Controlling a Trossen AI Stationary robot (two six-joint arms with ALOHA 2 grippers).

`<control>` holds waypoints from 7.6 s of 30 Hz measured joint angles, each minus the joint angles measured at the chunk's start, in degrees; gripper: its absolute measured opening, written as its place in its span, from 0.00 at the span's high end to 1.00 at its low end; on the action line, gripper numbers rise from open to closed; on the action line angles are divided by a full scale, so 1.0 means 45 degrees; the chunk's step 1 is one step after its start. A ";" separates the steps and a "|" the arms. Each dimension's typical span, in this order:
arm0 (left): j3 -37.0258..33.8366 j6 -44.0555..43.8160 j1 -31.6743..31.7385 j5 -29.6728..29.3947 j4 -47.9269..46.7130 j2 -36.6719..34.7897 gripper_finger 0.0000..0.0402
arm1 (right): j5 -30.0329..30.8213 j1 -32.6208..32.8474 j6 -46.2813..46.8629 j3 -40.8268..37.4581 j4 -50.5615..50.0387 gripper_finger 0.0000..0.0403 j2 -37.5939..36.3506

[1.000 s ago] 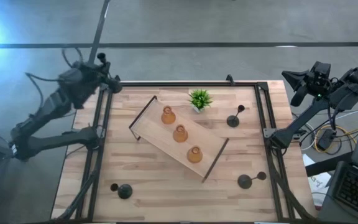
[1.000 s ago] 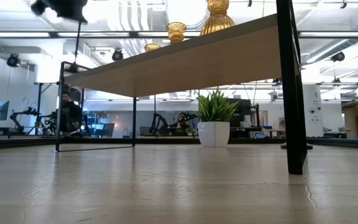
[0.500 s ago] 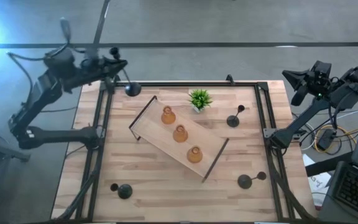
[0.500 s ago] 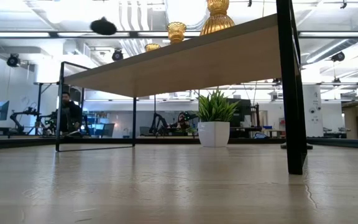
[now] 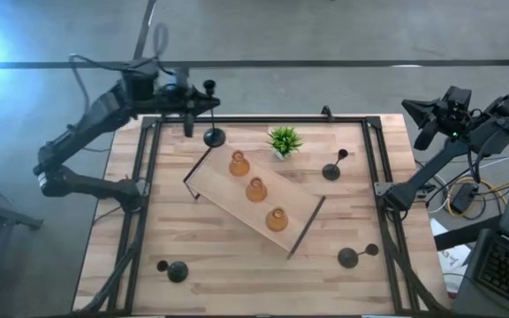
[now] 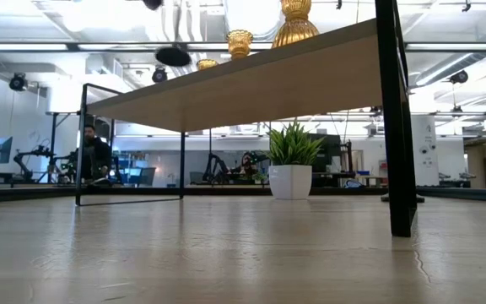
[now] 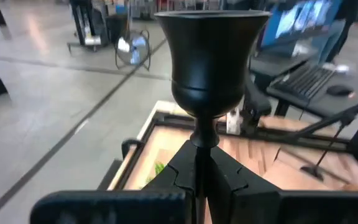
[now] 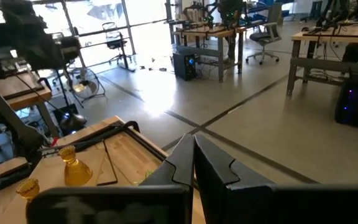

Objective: Pick & Place candle stick holders
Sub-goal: Put the black candle holder on the shelf

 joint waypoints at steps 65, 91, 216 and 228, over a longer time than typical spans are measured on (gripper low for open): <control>-0.6516 -0.0999 0.0555 0.0661 0.6582 -0.0654 0.96 | -0.1506 0.0000 0.0102 0.0000 0.0000 0.98 -0.0340; -0.6768 -0.0608 0.0554 0.0709 0.6001 -0.0844 0.96 | -0.1472 0.0002 0.0107 -0.0001 0.0000 0.98 -0.0340; -0.6793 -0.3090 0.0554 -0.6408 -0.3092 -0.9528 0.40 | -0.9768 0.3053 0.3564 -0.2446 0.0188 0.98 0.4166; -0.6793 -0.3095 0.0554 -0.6402 -0.3091 -0.9528 0.39 | -1.0140 0.7423 0.2274 -0.4321 0.0685 0.98 0.1527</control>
